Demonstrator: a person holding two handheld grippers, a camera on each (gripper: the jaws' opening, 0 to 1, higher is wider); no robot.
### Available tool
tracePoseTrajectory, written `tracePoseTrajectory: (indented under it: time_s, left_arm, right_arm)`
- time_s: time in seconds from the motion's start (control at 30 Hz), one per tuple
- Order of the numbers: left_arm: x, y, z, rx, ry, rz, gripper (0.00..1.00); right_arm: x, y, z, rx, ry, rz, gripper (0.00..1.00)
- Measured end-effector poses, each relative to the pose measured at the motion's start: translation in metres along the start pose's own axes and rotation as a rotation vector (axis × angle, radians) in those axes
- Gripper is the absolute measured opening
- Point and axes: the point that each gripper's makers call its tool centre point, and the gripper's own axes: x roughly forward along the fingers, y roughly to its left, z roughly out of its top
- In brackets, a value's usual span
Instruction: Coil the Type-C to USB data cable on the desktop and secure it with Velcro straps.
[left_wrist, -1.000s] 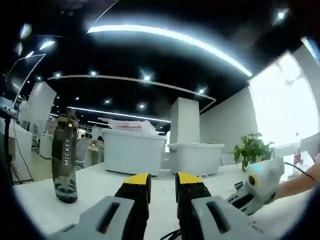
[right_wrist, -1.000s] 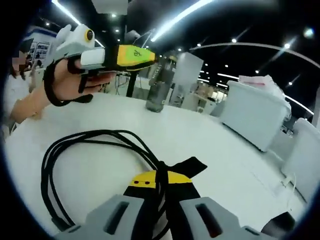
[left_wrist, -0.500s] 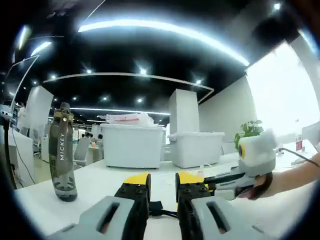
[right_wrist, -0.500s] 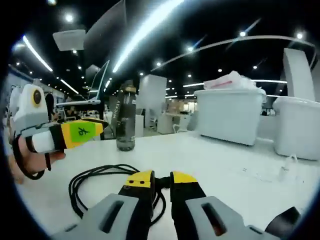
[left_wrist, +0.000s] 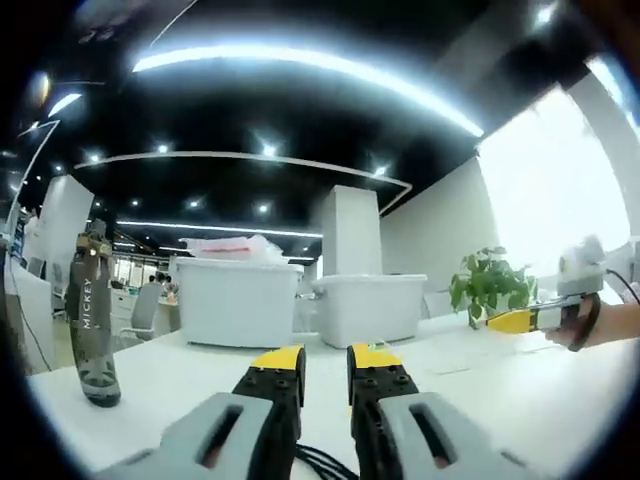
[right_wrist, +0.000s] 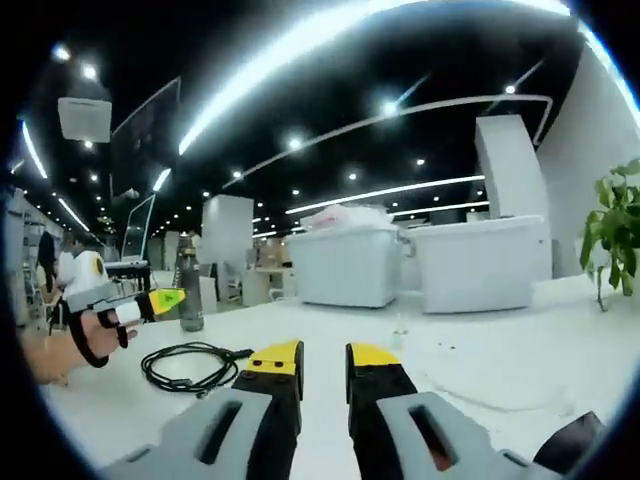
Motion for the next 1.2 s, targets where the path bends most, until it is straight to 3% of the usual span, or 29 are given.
tracePoseTrajectory:
  time_s: [0.17, 0.23, 0.37, 0.53, 0.63, 0.9, 1.0, 1.07, 1.2]
  left_arm:
    - [0.003, -0.025, -0.007, 0.014, -0.02, -0.015, 0.23]
    - [0.001, -0.026, -0.015, 0.025, -0.007, -0.012, 0.23]
    - [-0.007, -0.018, -0.024, 0.049, 0.006, 0.015, 0.25]
    - [-0.011, -0.01, -0.042, 0.119, 0.064, 0.04, 0.29]
    - [-0.011, -0.003, -0.056, 0.068, 0.113, 0.054, 0.3]
    - [-0.013, 0.005, -0.058, 0.085, 0.125, 0.078, 0.3]
    - [-0.012, 0.005, -0.058, 0.101, 0.13, 0.074, 0.29]
    - [-0.012, 0.004, -0.058, 0.109, 0.129, 0.071, 0.29]
    - [-0.012, 0.003, -0.057, 0.111, 0.131, 0.065, 0.29]
  right_arm:
    - [-0.021, -0.027, -0.002, 0.007, -0.048, -0.087, 0.26]
    - [-0.025, -0.041, -0.012, 0.036, -0.04, -0.121, 0.3]
    - [-0.028, -0.054, -0.024, 0.009, -0.015, -0.16, 0.36]
    - [-0.031, -0.058, -0.03, 0.053, -0.018, -0.179, 0.41]
    - [-0.034, -0.051, -0.033, 0.113, -0.025, -0.153, 0.43]
    - [-0.042, -0.052, -0.032, 0.172, -0.048, -0.152, 0.46]
    - [-0.042, -0.052, -0.035, 0.148, -0.027, -0.159, 0.51]
    - [-0.041, -0.051, -0.042, 0.079, 0.016, -0.168, 0.52]
    - [-0.038, -0.047, -0.045, 0.012, 0.024, -0.176, 0.52]
